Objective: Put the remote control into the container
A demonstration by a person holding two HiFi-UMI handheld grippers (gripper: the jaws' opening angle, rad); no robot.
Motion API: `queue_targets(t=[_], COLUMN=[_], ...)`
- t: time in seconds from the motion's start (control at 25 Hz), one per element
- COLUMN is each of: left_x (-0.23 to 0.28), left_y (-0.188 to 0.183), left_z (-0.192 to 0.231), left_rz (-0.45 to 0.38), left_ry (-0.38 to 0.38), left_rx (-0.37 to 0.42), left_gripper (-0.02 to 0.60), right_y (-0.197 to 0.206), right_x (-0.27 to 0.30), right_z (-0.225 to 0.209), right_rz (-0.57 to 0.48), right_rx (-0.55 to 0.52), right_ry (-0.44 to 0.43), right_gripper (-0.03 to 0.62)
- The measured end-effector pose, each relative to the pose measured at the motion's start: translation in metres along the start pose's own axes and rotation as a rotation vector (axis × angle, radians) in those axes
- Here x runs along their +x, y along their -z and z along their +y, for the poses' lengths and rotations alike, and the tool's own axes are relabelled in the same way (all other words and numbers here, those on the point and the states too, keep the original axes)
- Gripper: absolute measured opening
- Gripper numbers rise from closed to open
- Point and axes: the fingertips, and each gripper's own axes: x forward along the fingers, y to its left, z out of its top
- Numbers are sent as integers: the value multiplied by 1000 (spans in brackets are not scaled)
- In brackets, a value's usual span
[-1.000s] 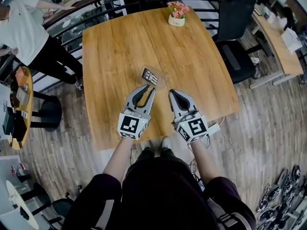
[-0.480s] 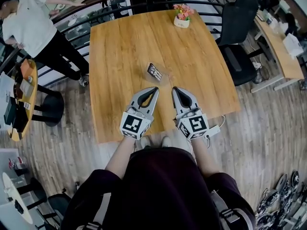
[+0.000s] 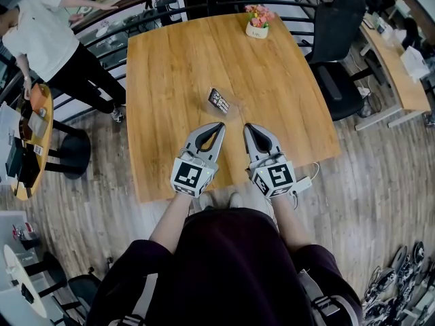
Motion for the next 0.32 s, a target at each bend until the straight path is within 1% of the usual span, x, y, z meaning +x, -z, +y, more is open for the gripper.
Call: queue_targets(t=[0.32], left_x=[-6], left_y=[7], left_z=[-2], left_rz=[16], left_ry=[-15], left_rx=[-11], left_gripper=[12], right_y=[5], right_x=[-5], right_z=[3], right_rz=[10], right_rx=[8], right_ry=[-2], right_gripper=[18])
